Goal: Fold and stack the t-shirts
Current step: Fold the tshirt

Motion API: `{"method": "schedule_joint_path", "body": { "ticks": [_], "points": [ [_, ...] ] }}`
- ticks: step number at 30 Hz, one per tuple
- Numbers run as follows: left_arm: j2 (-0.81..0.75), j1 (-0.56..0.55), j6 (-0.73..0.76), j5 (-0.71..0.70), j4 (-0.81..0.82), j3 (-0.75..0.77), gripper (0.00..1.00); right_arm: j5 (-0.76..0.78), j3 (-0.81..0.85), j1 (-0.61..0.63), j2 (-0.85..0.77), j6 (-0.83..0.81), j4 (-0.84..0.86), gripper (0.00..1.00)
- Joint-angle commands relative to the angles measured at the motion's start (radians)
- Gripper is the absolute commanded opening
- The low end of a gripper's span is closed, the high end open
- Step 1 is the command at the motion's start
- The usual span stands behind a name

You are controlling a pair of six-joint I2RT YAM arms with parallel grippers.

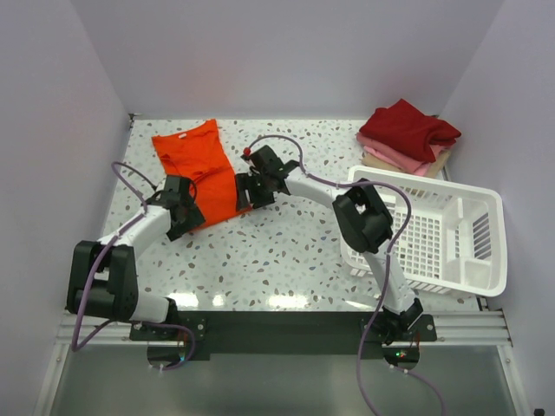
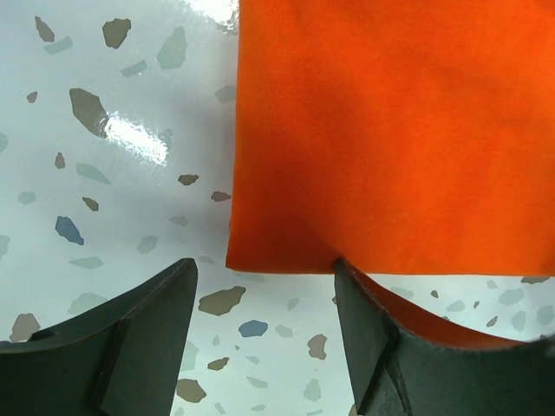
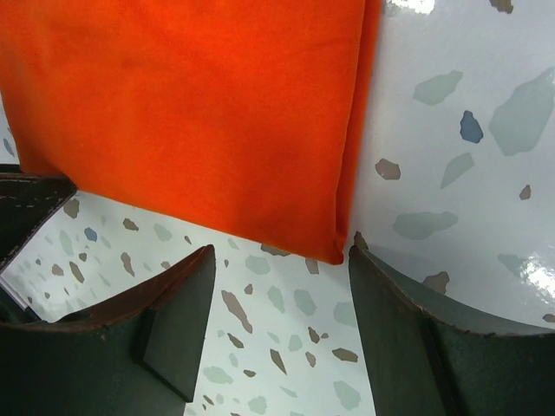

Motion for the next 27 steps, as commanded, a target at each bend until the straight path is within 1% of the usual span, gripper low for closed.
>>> {"method": "schedule_joint_path", "body": {
  "ticks": [1,2,3,5,6,7,8,9,10,11,12,13,16,17,23,27],
  "points": [
    [0.034,-0.005,0.008,-0.034,0.055,0.002,0.68,0.025,0.059,0.004,0.022,-0.027,-0.030,0.66],
    [0.041,-0.005,0.013,-0.034,0.058,0.009,0.67,0.029,0.064,0.006,0.025,-0.030,-0.036,0.65],
    [0.050,-0.005,0.017,-0.035,0.061,0.012,0.63,0.034,0.067,0.006,0.034,-0.033,-0.041,0.63],
    [0.070,-0.005,0.022,-0.037,0.069,0.020,0.54,0.042,0.076,0.006,0.041,-0.039,-0.049,0.55],
    [0.074,-0.005,0.027,-0.035,0.075,0.020,0.45,0.043,0.078,0.006,0.044,-0.041,-0.052,0.52],
    [0.085,-0.005,0.030,-0.034,0.077,0.020,0.41,0.051,0.078,0.006,0.045,-0.042,-0.053,0.46],
    [0.090,-0.005,0.033,-0.031,0.080,0.020,0.37,0.052,0.076,0.006,0.047,-0.042,-0.059,0.43],
    [0.097,-0.006,0.040,-0.020,0.083,0.021,0.27,0.051,0.076,0.006,0.047,-0.044,-0.064,0.40],
    [0.097,-0.008,0.044,-0.014,0.086,0.021,0.23,0.049,0.075,0.006,0.047,-0.047,-0.066,0.33],
    [0.097,-0.011,0.048,-0.009,0.087,0.020,0.18,0.048,0.071,0.006,0.045,-0.048,-0.072,0.28],
    [0.097,-0.015,0.057,0.005,0.089,0.020,0.12,0.046,0.071,0.006,0.042,-0.051,-0.072,0.23],
    [0.093,-0.018,0.062,0.015,0.092,0.020,0.10,0.042,0.067,0.007,0.039,-0.056,-0.075,0.13],
    [0.074,-0.037,0.071,0.032,0.089,0.017,0.08,0.026,0.061,0.007,0.030,-0.061,-0.081,0.03],
    [0.071,-0.041,0.074,0.037,0.083,0.015,0.06,0.011,0.061,0.006,0.025,-0.061,-0.083,0.01],
    [0.044,-0.046,0.093,0.074,0.077,-0.024,0.01,-0.023,0.012,0.006,-0.034,-0.050,-0.072,0.00],
    [0.022,-0.054,0.105,0.120,0.092,-0.052,0.00,-0.015,-0.043,0.007,-0.074,-0.048,-0.081,0.00]
  ]
}}
